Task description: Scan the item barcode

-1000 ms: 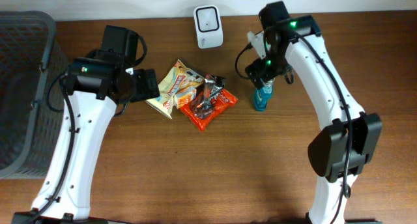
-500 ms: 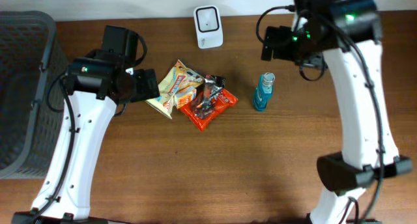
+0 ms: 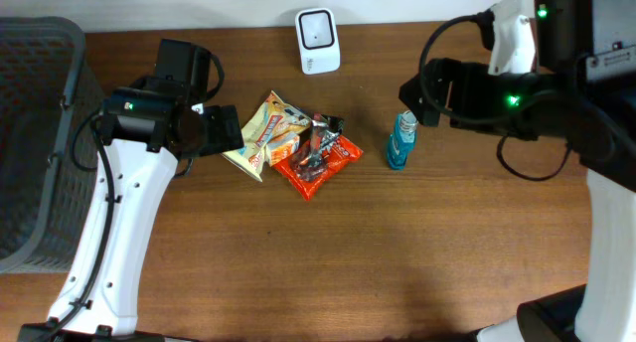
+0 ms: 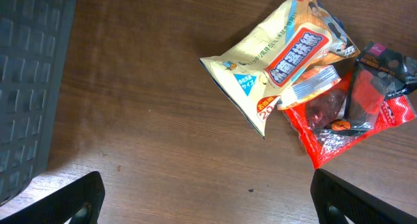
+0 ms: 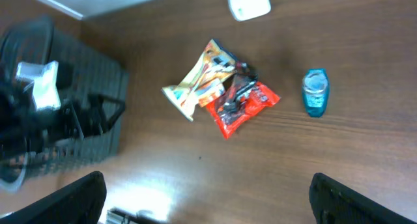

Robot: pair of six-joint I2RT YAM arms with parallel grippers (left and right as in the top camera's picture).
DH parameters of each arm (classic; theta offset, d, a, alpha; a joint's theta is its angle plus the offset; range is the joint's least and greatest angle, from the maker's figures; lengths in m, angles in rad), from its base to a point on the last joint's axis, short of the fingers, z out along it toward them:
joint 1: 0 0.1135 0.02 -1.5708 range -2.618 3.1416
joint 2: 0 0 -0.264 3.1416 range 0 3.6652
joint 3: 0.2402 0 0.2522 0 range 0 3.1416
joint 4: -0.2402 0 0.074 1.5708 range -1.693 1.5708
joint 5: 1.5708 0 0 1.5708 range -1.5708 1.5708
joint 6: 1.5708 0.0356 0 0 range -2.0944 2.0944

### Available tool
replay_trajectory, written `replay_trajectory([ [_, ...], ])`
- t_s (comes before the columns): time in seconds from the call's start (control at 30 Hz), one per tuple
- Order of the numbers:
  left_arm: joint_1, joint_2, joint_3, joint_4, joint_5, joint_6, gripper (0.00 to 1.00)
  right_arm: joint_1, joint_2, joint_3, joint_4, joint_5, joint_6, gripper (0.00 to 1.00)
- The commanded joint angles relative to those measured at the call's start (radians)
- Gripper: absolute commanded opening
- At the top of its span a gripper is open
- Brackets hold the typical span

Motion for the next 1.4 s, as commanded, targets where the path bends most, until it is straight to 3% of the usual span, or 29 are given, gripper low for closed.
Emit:
replay_trajectory([
  [0.0,0.001,-0.005,0.002,-0.002,-0.008,0.001,0.99,-0.004,-0.071,-0.024,-0.006,0.169,0.121,0.98],
  [0.2,0.001,-0.005,0.002,-0.003,-0.008,0.001,0.99,-0.006,-0.124,-0.327,-0.005,0.584,0.194,0.98],
  [0.47,0.001,-0.005,0.002,-0.003,-0.008,0.001,0.99,-0.005,0.023,-0.352,0.047,0.467,0.213,0.99],
  [0.6,0.001,-0.005,0.002,-0.003,-0.008,0.001,0.99,-0.004,0.134,-0.352,0.056,0.468,0.454,0.99],
  [0.73,0.001,-0.005,0.002,-0.003,-0.008,0.001,0.99,-0.003,0.238,-0.352,0.144,0.345,0.464,0.95],
  [0.77,0.001,-0.005,0.002,-0.003,-0.008,0.001,0.99,-0.003,0.264,-0.352,0.162,0.344,0.509,0.91],
  [0.87,0.001,-0.005,0.002,-0.003,-0.008,0.001,0.99,-0.003,0.358,-0.352,0.167,0.343,0.792,0.92],
  [0.97,0.001,-0.005,0.002,-0.003,-0.008,0.001,0.99,-0.003,0.426,-0.352,0.201,0.316,0.860,0.94],
  [1.13,0.001,-0.005,0.002,-0.004,-0.008,0.001,0.99,-0.003,0.472,-0.352,0.209,0.299,0.860,0.62],
  [1.23,0.001,-0.005,0.002,-0.004,-0.008,0.001,0.99,-0.003,0.505,-0.352,0.209,0.316,0.859,0.52],
  [1.37,0.001,-0.005,0.002,-0.004,-0.008,0.001,0.99,-0.005,0.510,-0.352,0.209,0.372,0.834,0.32],
])
